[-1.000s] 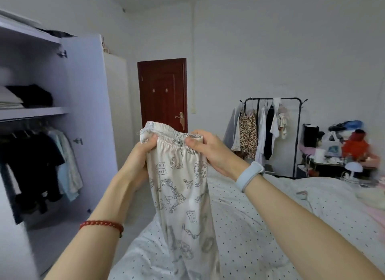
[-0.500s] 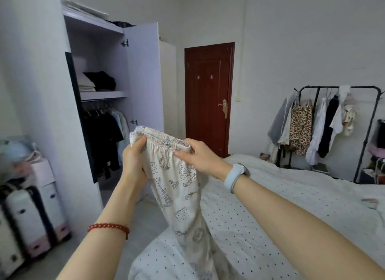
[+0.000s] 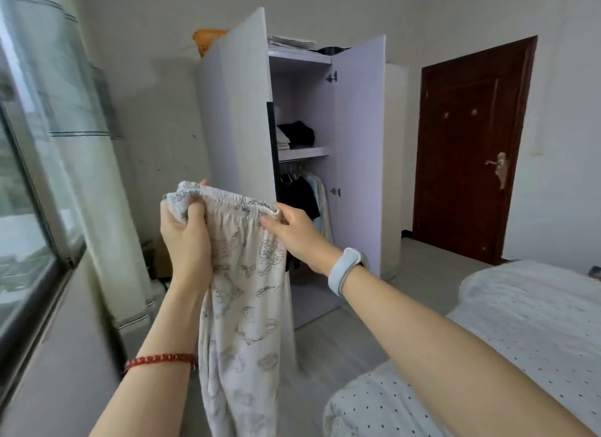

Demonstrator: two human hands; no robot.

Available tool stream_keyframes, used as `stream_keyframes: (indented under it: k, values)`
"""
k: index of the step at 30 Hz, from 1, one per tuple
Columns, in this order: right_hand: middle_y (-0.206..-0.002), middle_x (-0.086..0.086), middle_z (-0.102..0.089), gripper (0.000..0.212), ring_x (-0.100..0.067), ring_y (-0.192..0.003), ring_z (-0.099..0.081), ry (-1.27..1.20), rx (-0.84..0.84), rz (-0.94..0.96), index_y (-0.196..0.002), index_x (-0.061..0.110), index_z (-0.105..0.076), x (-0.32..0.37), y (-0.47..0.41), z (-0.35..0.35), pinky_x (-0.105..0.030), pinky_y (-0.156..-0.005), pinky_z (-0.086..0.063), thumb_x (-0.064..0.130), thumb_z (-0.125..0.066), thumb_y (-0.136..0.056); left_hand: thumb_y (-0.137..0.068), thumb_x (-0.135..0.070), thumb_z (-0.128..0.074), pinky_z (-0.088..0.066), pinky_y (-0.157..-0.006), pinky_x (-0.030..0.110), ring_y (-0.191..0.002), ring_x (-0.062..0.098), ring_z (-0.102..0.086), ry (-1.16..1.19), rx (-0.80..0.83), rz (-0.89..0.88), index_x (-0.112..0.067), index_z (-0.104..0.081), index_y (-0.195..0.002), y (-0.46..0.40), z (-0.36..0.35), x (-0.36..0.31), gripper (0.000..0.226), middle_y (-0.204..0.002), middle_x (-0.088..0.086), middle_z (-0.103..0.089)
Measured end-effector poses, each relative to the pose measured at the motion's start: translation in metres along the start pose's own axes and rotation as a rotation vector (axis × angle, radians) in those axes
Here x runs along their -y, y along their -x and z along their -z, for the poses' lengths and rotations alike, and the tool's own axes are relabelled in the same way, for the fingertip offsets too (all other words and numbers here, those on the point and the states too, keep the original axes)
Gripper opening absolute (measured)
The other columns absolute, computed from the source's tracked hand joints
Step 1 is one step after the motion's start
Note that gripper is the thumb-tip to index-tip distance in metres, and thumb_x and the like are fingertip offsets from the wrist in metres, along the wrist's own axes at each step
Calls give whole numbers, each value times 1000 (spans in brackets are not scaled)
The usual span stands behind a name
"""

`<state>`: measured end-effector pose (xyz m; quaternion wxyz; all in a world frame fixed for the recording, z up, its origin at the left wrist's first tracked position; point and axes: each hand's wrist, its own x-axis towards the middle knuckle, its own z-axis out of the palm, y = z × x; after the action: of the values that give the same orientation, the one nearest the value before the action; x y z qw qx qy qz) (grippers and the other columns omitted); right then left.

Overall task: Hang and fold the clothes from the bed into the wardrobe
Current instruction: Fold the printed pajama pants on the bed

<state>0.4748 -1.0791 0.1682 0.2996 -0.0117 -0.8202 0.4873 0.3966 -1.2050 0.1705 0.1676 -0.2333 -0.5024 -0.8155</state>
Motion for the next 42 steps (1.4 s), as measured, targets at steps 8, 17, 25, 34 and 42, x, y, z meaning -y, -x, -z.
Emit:
stream_keyframes:
  k: [8,17,25,34,42]
  values:
    - [-88,-1,-58,13,-10,-81,-53,25,-112,-117,-94,15,-58,-47,27,33,-16,-72,-43,10,-46,-96,-79,-14,-67,-40,-67,30,-69,12,-49,-335,576,74,-5,-50,-84,7,16,25,20,-76,3,-53]
    - [-71,-19,-52,14,-18,-65,-43,411,-317,-87,-91,3,-61,-67,77,103,-22,-55,-29,10,-49,-94,-61,-31,-86,-40,-53,13,-57,3,-55,-652,1064,206,-19,-63,-72,18,-3,69,29,-62,-10,-61]
    - [-58,3,-51,19,-13,-50,-43,703,-397,-233,-107,15,-61,-104,163,137,-32,-54,-32,20,-46,-96,-63,-36,-85,-33,-53,17,-57,7,-45,-556,1275,407,-9,-55,-64,67,-23,117,40,-60,-4,-49]
    - [-56,-6,-46,17,-18,-48,-38,692,-685,-237,-104,14,-58,-107,200,179,-33,-50,-30,17,-42,-98,-63,-45,-81,-48,-59,16,-69,13,-62,-93,1353,648,6,-60,-84,97,-56,117,58,-76,11,-64]
    - [-67,-7,-46,19,-15,-60,-41,504,-530,-441,-79,7,-54,-100,223,205,-27,-56,-31,16,-49,-95,-81,-29,-71,-41,-60,29,-64,14,-49,-212,947,231,-1,-54,-79,110,-93,125,33,-70,4,-51]
